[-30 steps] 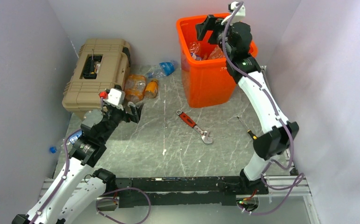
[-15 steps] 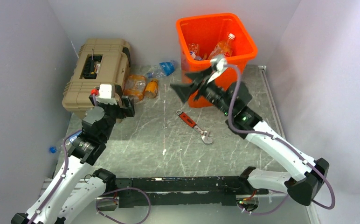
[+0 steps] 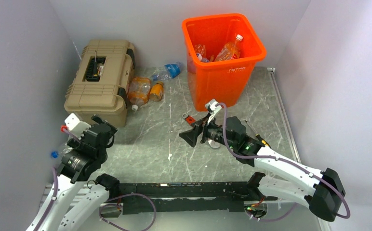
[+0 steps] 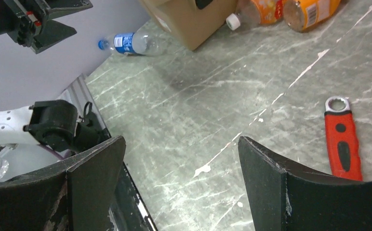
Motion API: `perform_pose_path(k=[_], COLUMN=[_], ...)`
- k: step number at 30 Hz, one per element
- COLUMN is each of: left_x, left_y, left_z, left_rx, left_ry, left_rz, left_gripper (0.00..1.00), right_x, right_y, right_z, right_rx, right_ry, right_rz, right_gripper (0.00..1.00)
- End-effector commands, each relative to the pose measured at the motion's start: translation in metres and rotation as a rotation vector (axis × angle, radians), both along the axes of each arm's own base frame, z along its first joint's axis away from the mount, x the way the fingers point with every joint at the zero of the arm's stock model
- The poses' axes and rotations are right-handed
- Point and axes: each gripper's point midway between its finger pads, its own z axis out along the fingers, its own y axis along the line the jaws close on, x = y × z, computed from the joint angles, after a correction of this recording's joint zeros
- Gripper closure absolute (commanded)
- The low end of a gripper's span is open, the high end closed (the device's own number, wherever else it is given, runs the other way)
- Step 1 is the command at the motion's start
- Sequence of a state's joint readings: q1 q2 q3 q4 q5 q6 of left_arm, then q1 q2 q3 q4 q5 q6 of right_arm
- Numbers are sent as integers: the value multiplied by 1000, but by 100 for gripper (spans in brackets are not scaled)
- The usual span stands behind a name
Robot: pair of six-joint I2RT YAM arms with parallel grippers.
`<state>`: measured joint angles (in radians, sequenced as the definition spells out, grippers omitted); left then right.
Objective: Put the plastic bottles in the bin
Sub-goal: Pick up the plastic bottle from the corner of the board.
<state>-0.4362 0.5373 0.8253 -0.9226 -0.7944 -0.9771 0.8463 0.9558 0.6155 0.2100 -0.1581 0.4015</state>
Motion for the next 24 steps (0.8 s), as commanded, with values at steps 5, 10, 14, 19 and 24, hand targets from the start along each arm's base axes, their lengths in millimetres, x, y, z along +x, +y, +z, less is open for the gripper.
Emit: perform_pose_path(k=[5,10,14,19,24], left_x=[-21,-18,-10,-6,2], left_y=[38,46,60,72,78], left_z=[-26,-37,-45,-77,-89], left_rx=[-26,-87,-175,-341,-455], left_ry=[69,81,95,119,-1], left_rz=[387,507,553,655,683], left_gripper=[1,1,1,1,1], right_x=[-15,-20,-25,-29,-34], right_y=[1,-2,-3,-9,-15], right_z=[8,8,9,13,12], right_rx=[76,75,63,57,63], right_ry=[3,-5,-13,-31,-44], right_rz=[32,43,61,67,66], right_gripper=[9,9,9,9,9])
